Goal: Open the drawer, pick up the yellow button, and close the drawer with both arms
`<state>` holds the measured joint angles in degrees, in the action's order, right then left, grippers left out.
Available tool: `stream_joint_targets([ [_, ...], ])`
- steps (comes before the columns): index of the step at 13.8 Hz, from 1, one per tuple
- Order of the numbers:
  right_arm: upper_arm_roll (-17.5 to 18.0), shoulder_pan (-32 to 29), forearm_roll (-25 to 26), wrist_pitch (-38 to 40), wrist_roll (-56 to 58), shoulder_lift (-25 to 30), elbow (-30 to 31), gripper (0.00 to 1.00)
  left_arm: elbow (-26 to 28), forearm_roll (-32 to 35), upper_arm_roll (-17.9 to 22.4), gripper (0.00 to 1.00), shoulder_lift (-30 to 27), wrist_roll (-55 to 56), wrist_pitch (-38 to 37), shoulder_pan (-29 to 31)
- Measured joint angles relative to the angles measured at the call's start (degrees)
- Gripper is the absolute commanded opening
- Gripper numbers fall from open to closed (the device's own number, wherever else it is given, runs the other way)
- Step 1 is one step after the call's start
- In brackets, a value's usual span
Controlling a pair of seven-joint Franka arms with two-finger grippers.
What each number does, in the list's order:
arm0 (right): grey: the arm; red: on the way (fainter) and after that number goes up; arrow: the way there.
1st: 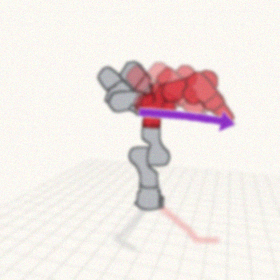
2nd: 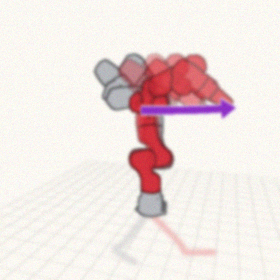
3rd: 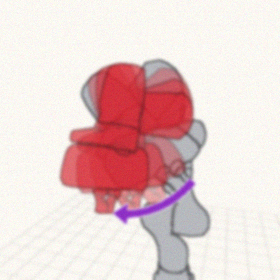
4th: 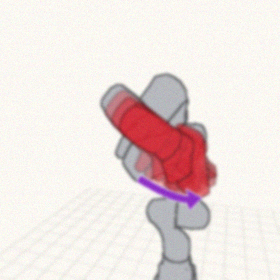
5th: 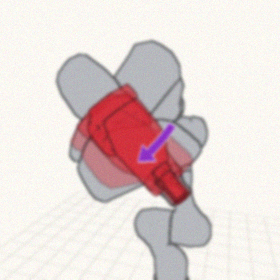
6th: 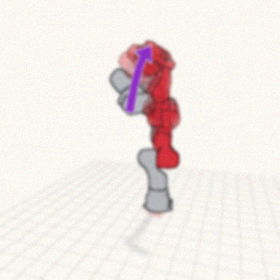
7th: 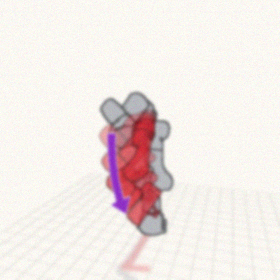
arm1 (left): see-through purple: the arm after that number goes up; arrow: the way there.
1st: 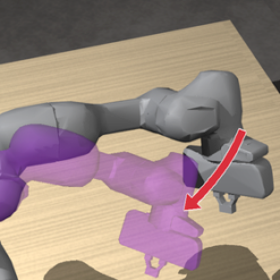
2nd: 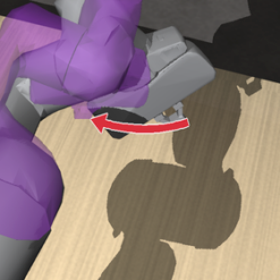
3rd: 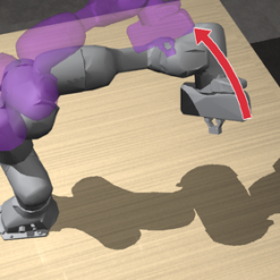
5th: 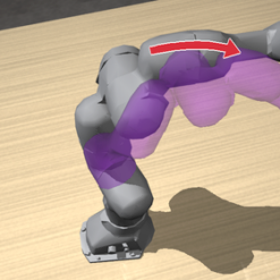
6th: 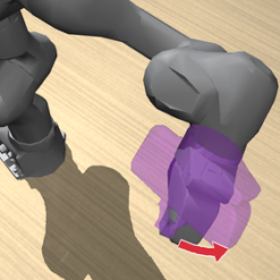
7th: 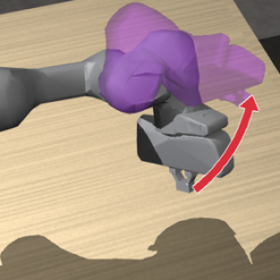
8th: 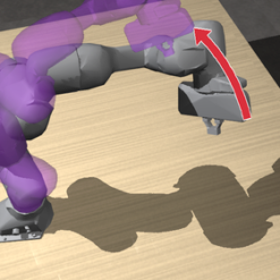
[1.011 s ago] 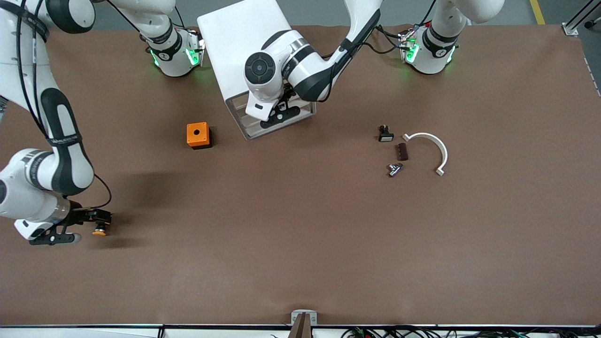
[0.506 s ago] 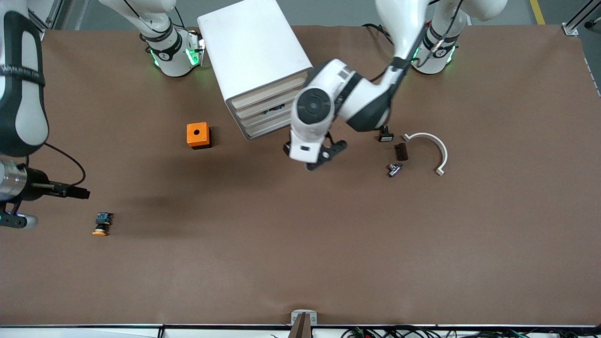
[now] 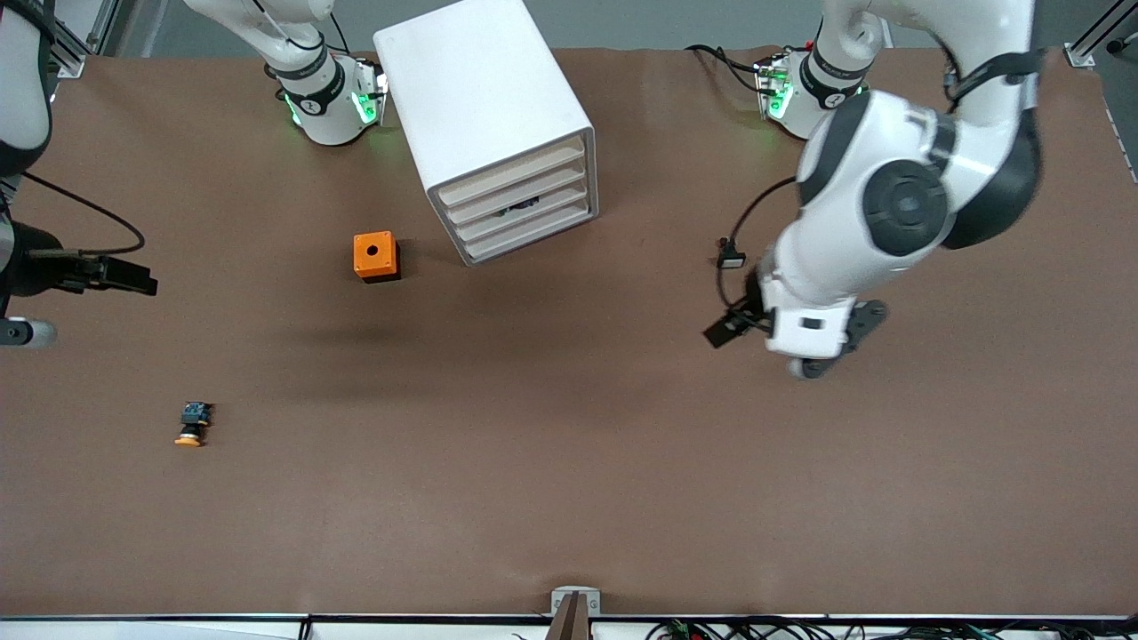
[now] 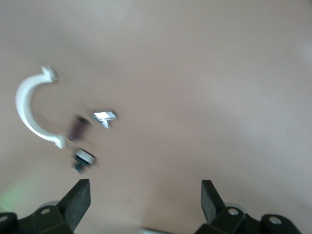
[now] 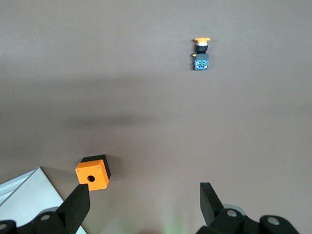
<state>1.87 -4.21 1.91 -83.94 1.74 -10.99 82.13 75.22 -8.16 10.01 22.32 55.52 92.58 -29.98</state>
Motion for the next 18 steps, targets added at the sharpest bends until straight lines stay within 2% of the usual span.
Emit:
stream_joint_targets([
  [3, -0.18, 0.76, 0.76, -0.83, -0.19, 0.32, 0.19, 1.0, 0.0, 5.5, -0.05, 1.0, -4.26, -10.63, -5.74, 2.62],
  [7, -1.08, 0.02, -1.09, -2.03, -0.55, 0.06, 0.49, 1.0, 0.14, 7.6, -0.05, 1.0, -11.33, -21.78, -11.94, 7.06],
  [10, -1.1, -0.23, -1.19, -2.65, -0.78, 0.06, 0.17, 1.0, 0.8, 8.49, -0.25, 1.0, -14.68, -30.96, -13.15, 11.14],
  [13, -1.08, -0.23, -1.2, -2.49, -0.8, 0.08, 0.0, 1.0, 3.13, 8.63, -3.34, 1.0, -17.31, -37.99, -13.15, 17.24],
  [16, -0.76, -0.02, -1.22, -0.37, -0.8, 0.39, -0.07, 1.0, 5.8, 8.75, -5.26, 1.0, -19.6, -39.69, -13.17, 19.45],
  [18, -0.45, 0.58, -1.26, 0.17, -0.92, 1.74, -0.17, 1.0, 7.93, 8.9, -9.79, 1.0, -20.76, -39.83, -13.16, 23.18],
])
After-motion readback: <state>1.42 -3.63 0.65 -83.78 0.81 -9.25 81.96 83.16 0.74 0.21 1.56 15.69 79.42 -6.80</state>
